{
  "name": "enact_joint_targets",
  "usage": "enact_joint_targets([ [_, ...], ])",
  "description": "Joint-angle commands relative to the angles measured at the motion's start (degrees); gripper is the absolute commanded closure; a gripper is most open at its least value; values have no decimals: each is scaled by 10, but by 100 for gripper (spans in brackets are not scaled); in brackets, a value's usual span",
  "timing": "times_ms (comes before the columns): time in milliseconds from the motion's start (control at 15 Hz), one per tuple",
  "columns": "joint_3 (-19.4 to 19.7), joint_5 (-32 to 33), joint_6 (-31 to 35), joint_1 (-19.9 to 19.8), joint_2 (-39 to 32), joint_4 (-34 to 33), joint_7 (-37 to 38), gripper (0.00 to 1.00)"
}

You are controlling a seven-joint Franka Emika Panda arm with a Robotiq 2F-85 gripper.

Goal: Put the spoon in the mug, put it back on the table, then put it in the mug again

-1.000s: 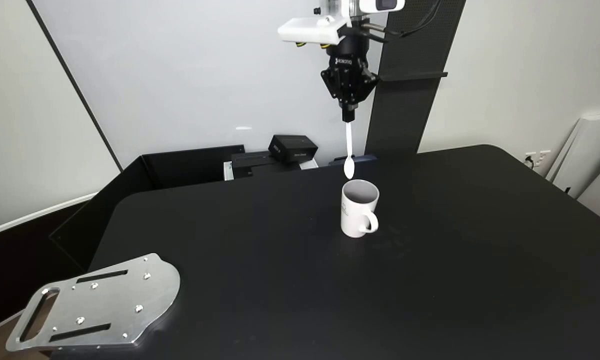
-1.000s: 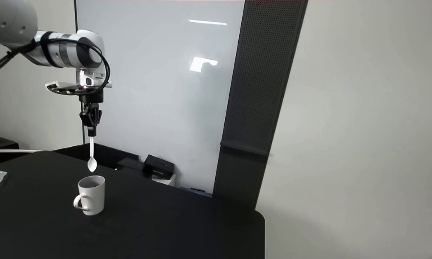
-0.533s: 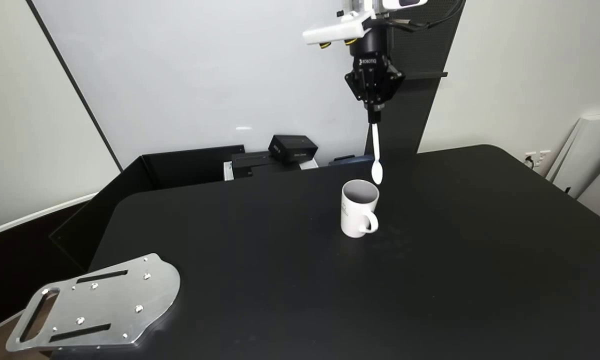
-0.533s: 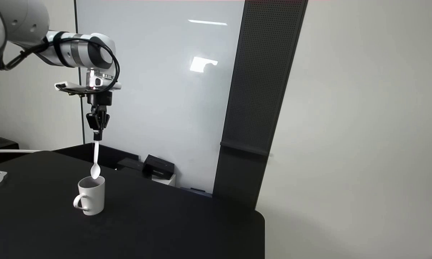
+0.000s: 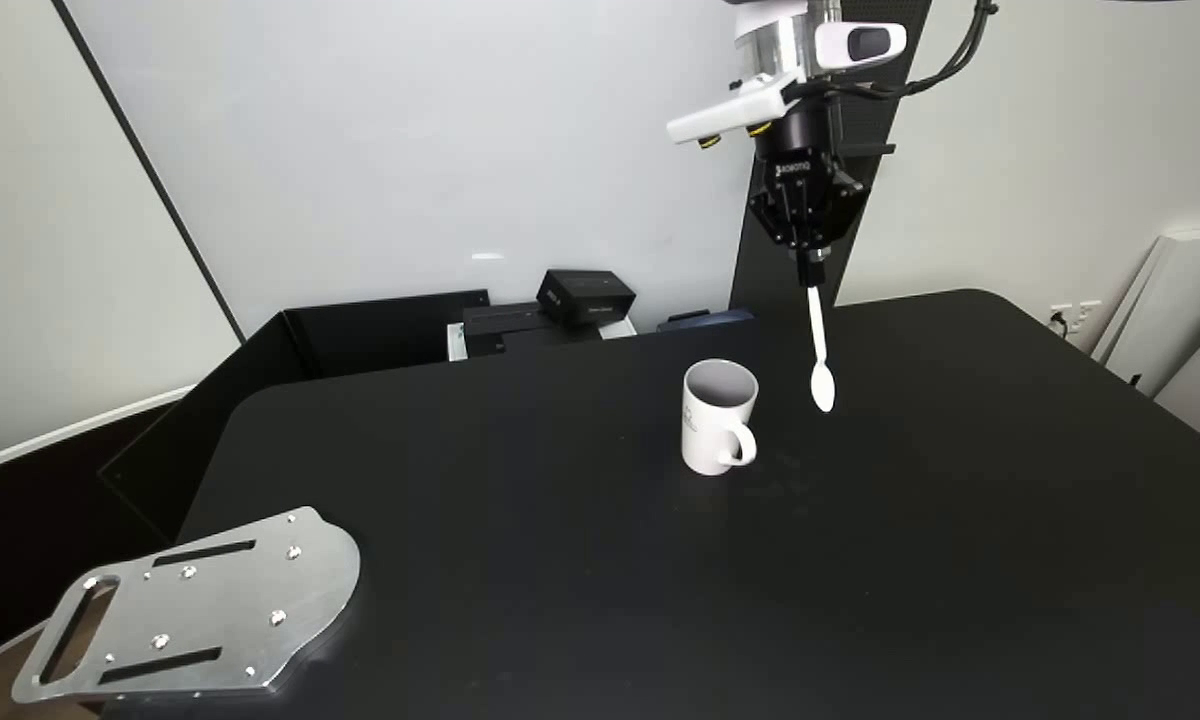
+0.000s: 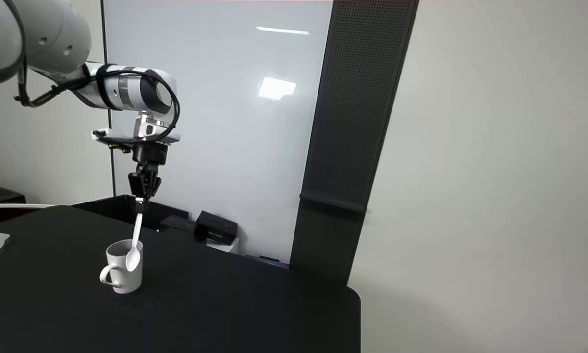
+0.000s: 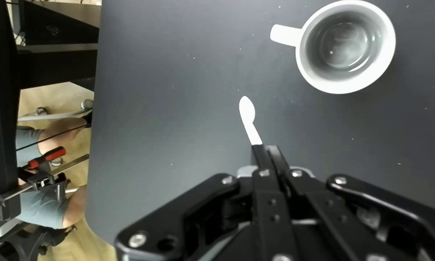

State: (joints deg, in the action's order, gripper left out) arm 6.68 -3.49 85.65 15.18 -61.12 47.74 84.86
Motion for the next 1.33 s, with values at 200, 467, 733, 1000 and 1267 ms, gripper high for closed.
enact_joint_targets([
  [200, -3, -13, 45, -36, 34, 124, -24, 99],
  [467, -6, -26, 63, -60, 24, 162, -47, 99],
  [733, -15, -27, 54, -91, 0, 170, -61, 99],
  [1000, -14, -29, 48, -109, -37, 156, -67, 99],
  [1267, -18, -32, 45, -115, -73, 140, -66, 99],
])
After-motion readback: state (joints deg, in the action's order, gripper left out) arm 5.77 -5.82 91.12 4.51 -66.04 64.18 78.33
